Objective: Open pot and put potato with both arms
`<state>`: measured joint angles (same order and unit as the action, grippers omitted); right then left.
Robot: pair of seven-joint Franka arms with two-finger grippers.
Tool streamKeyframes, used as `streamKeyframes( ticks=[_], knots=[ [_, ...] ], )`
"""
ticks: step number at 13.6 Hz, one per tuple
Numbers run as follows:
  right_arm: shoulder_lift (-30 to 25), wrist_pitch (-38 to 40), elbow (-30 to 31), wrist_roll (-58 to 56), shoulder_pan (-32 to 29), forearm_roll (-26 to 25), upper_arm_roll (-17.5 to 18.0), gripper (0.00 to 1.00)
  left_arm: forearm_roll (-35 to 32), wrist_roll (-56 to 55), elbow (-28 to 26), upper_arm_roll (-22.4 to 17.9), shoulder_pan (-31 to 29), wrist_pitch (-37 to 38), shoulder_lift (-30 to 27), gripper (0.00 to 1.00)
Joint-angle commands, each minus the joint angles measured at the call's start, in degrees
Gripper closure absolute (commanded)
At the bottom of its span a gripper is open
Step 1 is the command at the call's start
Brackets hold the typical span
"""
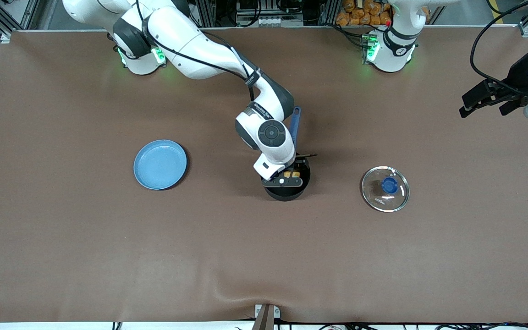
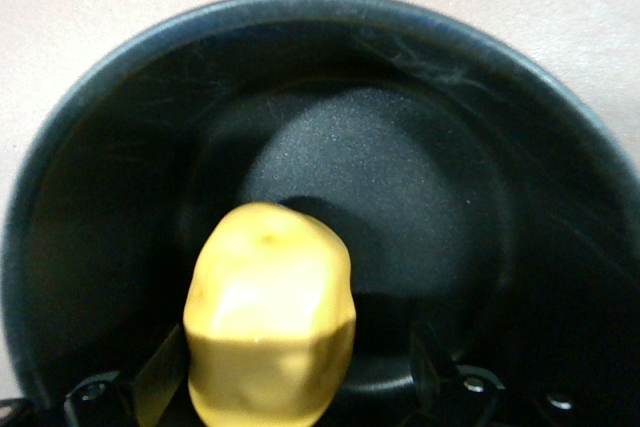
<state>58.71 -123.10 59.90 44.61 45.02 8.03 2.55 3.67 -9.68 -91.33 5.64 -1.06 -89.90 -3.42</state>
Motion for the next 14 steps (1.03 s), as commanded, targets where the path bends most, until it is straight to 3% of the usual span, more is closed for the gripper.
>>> streamKeyframes(
  ticks=[1,9,14],
  knots=[
    [-4.1,5.9,-1.1,1.4,-1.8,-0.1,0.3,0.0,1.1,1.5,-0.1,-0.2,-0.1,-0.5,-0.3,0.0],
    [-15.2,20.9,-9.3,1.3,-9.2,0.1,0.2,0.0,1.1,1.5,0.1,-0.2,-0.1,-0.5,-0.3,0.0],
    [-22.6,30.3,-8.9,-9.3,-23.3,-0.4,1.6,0.0,1.1,1.5,0.1,-0.2,-0.1,-0.5,-0.3,0.0]
  ],
)
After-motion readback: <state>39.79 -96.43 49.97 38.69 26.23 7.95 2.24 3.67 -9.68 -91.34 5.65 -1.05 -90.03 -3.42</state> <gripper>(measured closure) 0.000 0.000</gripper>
